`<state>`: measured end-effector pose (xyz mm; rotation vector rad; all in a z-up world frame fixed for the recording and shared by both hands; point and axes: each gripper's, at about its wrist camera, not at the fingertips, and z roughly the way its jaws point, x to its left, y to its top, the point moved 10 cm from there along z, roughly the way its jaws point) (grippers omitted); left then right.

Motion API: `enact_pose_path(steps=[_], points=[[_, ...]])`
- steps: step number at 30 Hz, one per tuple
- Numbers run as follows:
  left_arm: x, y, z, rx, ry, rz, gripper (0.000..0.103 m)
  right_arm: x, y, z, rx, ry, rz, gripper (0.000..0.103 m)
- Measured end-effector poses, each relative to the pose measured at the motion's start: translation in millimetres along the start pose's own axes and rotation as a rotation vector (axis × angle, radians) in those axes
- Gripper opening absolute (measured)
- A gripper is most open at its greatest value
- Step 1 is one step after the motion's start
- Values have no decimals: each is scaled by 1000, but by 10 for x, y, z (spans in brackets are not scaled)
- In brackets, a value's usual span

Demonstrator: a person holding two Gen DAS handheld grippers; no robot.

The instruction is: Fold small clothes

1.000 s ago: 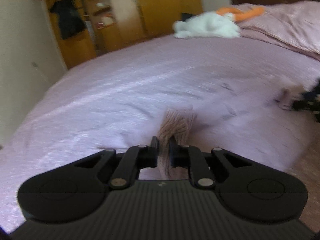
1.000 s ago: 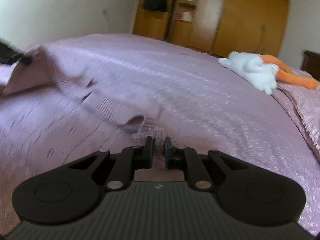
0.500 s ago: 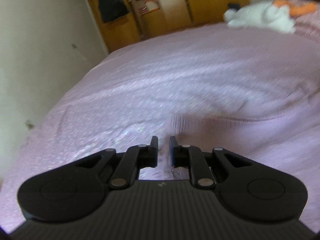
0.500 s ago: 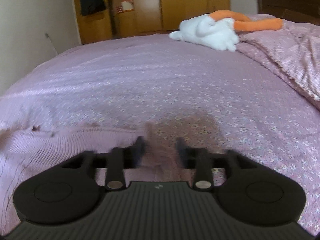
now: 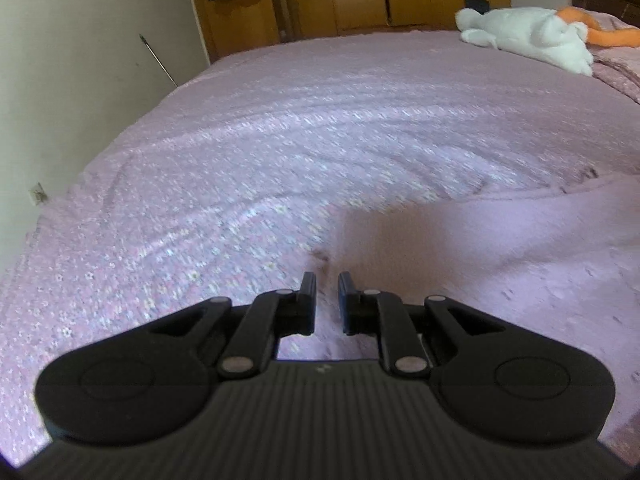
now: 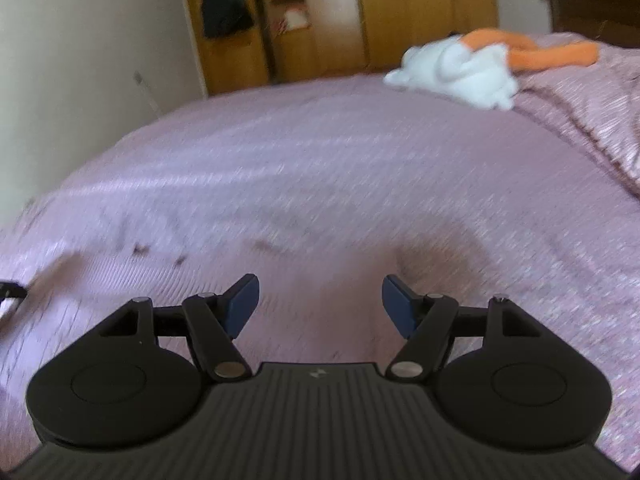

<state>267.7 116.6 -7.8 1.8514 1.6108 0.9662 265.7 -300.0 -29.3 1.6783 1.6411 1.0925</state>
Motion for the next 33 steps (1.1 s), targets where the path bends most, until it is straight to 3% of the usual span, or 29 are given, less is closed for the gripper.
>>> enact_pose_path(steps=[4, 6, 10, 18, 20, 21, 22, 26, 33], points=[[-116, -93, -12, 36, -35, 2, 14, -25, -339, 233, 134, -46, 0, 75], [-143, -143, 19, 56, -30, 10, 14, -10, -398, 198, 99, -63, -33, 75], [-148, -202, 1, 86, 28, 4, 15, 23, -436, -1, 83, -43, 19, 76], [-133, -162, -306, 101, -16, -45, 15, -195, -463, -479, 52, -56, 102, 78], [-124, -163, -409, 98, -19, -51, 36, -276, -490, -543, 53, -74, 123, 79], [-110, -166, -461, 92, -14, -54, 52, -316, -516, -575, 56, -84, 134, 79], [-90, -173, -517, 81, -2, -54, 56, -350, -546, -609, 61, -90, 147, 79], [-54, -240, -682, 75, 23, -34, 56, -459, -665, -665, 86, -99, 202, 80], [27, -415, -861, 101, 0, -65, 56, -597, -856, -689, 135, -60, 325, 80]])
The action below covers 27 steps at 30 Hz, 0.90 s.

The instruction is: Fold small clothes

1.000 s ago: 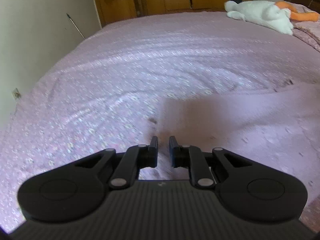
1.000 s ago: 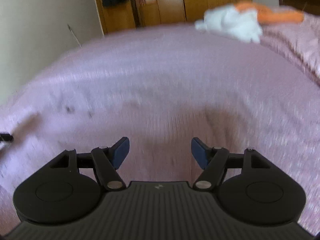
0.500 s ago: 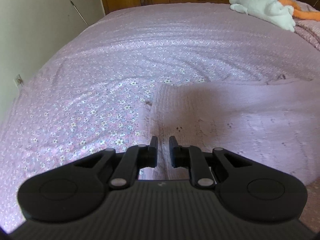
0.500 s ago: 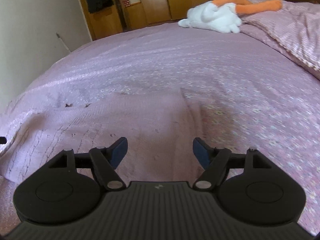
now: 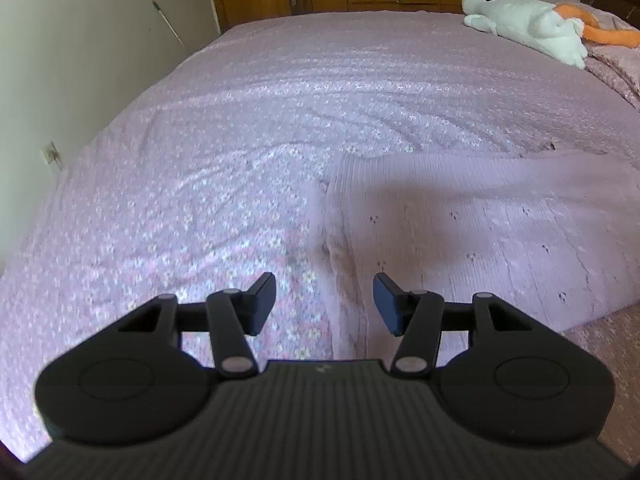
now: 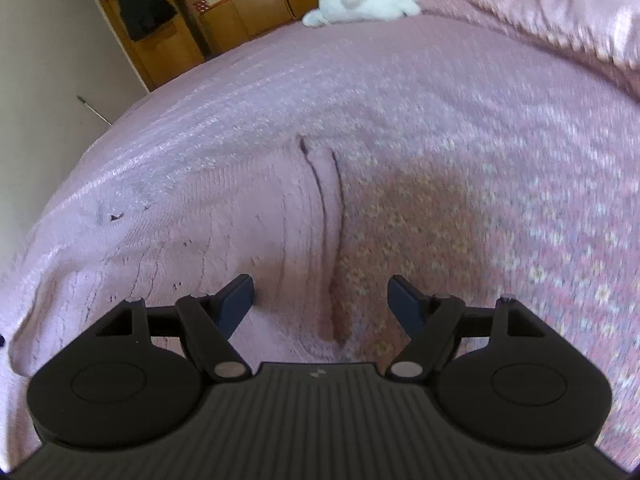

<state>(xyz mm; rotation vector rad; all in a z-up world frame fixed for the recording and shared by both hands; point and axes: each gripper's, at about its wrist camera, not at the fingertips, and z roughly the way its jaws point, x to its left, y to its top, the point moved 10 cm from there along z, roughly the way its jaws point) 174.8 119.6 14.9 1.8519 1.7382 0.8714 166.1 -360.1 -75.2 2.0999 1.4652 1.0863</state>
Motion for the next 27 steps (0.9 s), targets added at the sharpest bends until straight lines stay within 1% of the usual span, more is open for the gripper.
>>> enact_pose_path(steps=[3, 9, 18, 27], points=[[10, -92, -21, 14, -9, -8, 56, 13, -68, 60, 43, 32, 38, 80], [3, -254, 27, 48, -20, -42, 56, 81, -98, 75, 66, 24, 23, 80], [8, -421, 109, 89, -24, -76, 56, 82, -110, 89, 59, 23, 12, 82], [-32, -441, 136, 98, -18, -60, 56, 80, -105, 86, 49, 34, 7, 82]])
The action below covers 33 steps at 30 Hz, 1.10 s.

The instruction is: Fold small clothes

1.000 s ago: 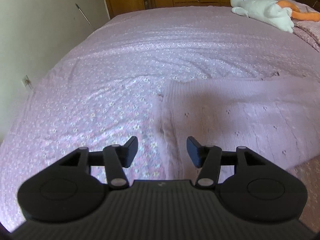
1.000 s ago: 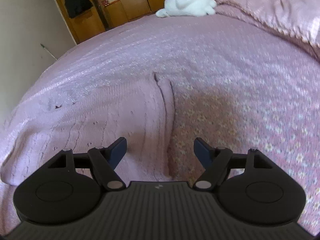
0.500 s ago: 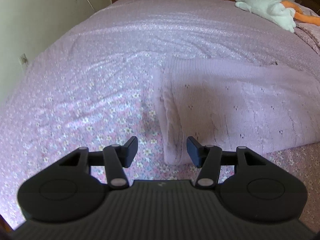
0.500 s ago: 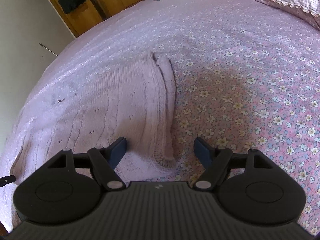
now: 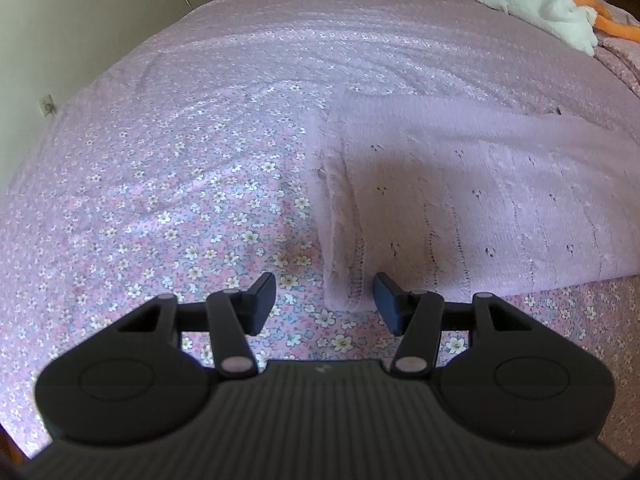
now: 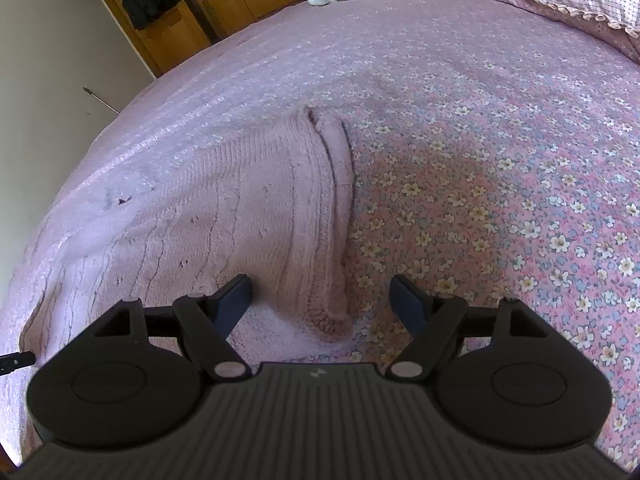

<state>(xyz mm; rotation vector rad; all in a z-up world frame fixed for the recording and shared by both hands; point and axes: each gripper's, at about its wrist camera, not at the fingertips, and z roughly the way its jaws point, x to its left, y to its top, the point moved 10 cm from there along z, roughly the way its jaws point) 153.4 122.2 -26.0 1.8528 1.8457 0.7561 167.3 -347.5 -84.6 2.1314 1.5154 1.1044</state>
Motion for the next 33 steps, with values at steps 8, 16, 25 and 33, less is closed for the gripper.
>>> enact_pose_path(steps=[8, 16, 25, 33], points=[[-69, -23, 30, 2, 1, 9, 56, 52, 112, 128, -31, 95, 101, 85], [-110, -37, 65, 20, 14, 22, 56, 44, 181, 239, -80, 250, 256, 79], [-131, -52, 73, 14, 28, 29, 56, -14, 146, 318, -66, 268, 362, 26], [-118, -48, 68, 9, 20, 25, 56, 341, 359, 133, -129, 232, 193, 23]])
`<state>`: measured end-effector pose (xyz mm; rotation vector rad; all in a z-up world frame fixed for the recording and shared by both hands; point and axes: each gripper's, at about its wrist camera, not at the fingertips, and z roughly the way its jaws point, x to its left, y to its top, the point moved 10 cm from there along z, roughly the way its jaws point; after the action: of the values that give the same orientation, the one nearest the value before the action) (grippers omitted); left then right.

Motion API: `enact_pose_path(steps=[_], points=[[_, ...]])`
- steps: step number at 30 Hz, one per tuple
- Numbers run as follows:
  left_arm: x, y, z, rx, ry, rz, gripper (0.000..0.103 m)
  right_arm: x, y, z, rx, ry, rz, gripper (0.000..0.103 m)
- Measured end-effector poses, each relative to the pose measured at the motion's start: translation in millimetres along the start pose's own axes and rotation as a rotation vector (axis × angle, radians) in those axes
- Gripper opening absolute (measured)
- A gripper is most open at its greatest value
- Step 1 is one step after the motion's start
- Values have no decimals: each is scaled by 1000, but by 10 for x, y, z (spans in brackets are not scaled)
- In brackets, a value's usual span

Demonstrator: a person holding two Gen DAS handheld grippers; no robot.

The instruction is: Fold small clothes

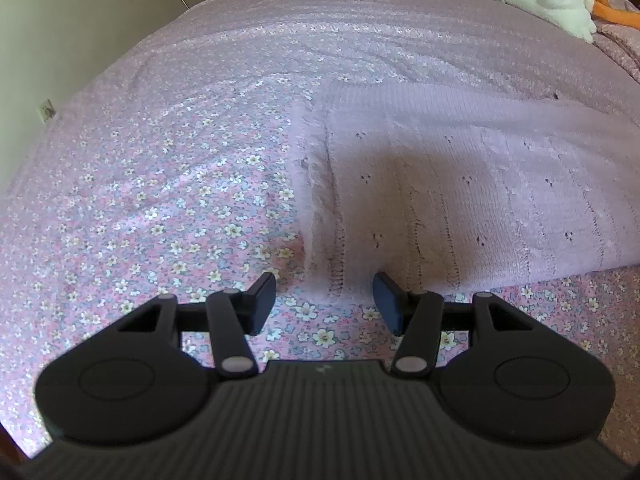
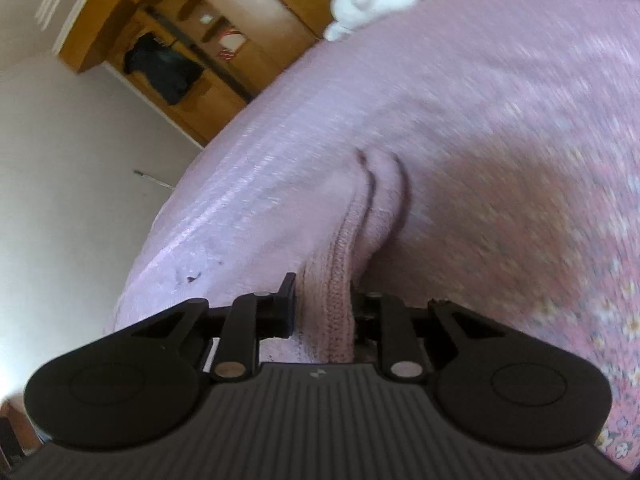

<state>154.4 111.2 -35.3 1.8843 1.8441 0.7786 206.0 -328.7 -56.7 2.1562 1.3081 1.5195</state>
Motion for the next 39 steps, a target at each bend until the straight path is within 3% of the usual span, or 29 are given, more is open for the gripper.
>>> enact_pose_path(steps=[6, 15, 20, 26, 32, 35, 39], points=[[34, 35, -30, -17, 13, 5, 56, 478, 112, 18, -7, 41, -118, 22], [304, 158, -128, -52, 40, 15, 56, 1516, 7, 149, 23, 217, -206, 20], [518, 233, -184, -72, 65, 0, 56, 2223, -243, 280, 85, 317, -311, 20], [730, 272, -250, -92, 75, -27, 56, 2916, -876, 656, 231, 365, -475, 18], [878, 257, -244, -94, 77, -36, 56, 3007, -1635, 1195, 401, 359, -522, 11], [905, 249, -248, -98, 70, -29, 56, 2921, -1888, 1207, 426, 339, -505, 12], [893, 279, -265, -110, 56, -17, 56, 2874, -1858, 1011, 399, 332, -436, 13]])
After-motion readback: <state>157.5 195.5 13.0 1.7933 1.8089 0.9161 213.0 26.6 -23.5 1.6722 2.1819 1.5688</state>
